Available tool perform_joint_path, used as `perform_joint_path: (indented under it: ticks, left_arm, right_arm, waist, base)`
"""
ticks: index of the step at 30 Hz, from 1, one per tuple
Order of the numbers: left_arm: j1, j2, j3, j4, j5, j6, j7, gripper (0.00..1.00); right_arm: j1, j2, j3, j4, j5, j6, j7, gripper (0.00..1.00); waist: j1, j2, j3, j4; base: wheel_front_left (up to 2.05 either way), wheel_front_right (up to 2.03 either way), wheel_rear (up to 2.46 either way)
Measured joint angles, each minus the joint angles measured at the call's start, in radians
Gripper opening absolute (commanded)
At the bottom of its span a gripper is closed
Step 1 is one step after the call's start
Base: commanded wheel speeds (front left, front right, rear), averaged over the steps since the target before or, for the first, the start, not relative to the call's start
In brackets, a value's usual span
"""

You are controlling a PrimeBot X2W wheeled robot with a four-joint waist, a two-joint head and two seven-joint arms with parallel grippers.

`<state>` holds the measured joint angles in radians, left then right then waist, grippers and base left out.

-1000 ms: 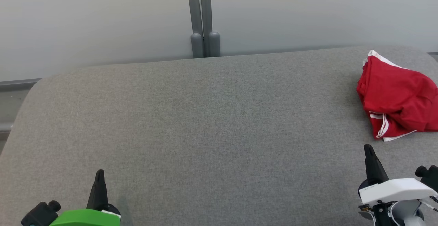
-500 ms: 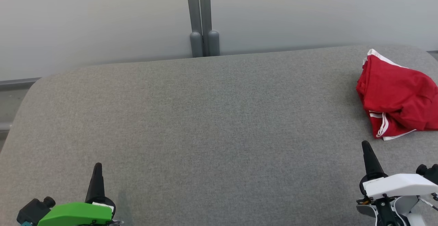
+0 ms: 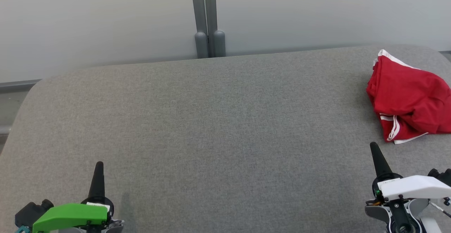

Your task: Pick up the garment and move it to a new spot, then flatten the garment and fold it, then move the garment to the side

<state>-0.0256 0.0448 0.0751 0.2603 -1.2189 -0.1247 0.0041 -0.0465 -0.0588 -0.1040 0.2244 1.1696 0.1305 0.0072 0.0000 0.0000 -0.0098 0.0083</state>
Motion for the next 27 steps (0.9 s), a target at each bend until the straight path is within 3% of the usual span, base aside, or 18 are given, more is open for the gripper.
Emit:
perform_joint_path:
  ticks: [27]
  left_arm:
    - [-0.043,0.001,0.021,-0.007,-0.219,-0.002,0.062,0.00]
  right_arm:
    - [-0.031,0.005,-0.005,0.011,0.246,0.000,0.059,0.00]
  waist:
    - [0.0000,0.0000,0.007,-0.004]
  base:
    - [0.00,0.00,0.00]
